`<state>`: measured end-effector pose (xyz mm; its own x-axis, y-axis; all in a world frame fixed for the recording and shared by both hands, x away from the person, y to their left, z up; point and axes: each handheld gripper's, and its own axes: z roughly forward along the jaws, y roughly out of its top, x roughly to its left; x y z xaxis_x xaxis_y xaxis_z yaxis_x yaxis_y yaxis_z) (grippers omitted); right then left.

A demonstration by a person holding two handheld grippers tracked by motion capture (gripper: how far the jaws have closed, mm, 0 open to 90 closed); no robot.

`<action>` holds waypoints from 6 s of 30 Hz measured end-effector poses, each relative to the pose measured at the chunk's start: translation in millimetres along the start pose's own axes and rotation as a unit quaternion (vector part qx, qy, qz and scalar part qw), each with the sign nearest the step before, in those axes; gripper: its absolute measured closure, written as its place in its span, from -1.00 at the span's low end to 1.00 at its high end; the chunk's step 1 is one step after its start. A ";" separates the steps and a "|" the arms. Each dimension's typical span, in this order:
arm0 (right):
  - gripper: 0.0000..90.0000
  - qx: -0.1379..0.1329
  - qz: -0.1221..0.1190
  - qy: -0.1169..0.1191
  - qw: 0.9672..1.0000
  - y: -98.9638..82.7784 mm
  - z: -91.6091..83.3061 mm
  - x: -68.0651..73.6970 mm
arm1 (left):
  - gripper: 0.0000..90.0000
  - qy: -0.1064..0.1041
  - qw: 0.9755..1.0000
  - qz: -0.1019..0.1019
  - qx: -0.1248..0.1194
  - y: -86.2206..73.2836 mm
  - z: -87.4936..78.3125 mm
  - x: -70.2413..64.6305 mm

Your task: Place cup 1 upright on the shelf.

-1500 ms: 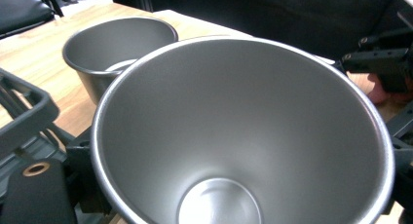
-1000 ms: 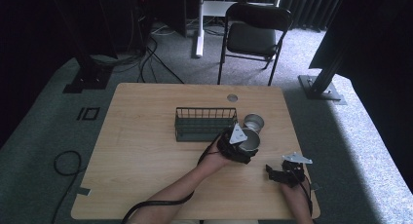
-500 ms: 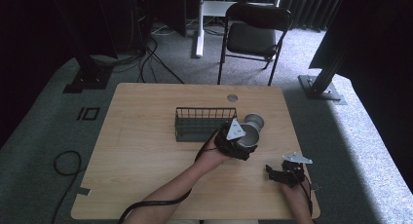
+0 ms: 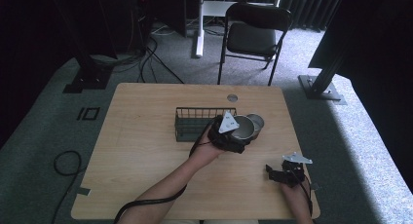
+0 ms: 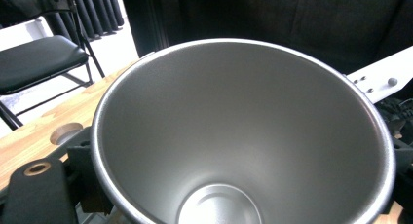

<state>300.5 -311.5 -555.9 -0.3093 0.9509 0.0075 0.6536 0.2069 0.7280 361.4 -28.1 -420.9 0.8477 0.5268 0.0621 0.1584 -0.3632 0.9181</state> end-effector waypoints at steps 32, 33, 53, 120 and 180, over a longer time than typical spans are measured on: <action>-0.69 0.000 0.001 -0.001 1.000 0.0 0.0 0.0 | -0.69 0.124 0.991 -0.045 -0.037 5.7 -47.3 60.4; -0.69 0.000 0.000 -0.001 1.000 0.0 0.0 -0.1 | -0.69 0.125 0.990 -0.048 -0.035 5.5 -48.4 62.9; -0.69 0.000 0.000 0.000 1.000 0.0 -0.1 0.0 | -0.69 0.197 0.974 -0.103 -0.034 -20.2 -50.8 102.0; -0.69 0.000 0.001 0.000 1.000 0.0 -0.2 0.0 | -0.97 0.194 0.975 -0.108 0.020 -67.6 -32.1 108.6; -0.69 0.000 0.000 -0.001 1.000 0.0 -0.1 -0.1 | -0.96 0.159 0.981 -0.102 0.052 -104.9 -117.6 84.3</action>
<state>300.5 -311.6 -555.8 -0.3081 0.9513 0.0073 0.6542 0.2063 0.7276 356.7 144.8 -466.0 0.5951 0.8035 0.0157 0.3732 -0.2936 0.8801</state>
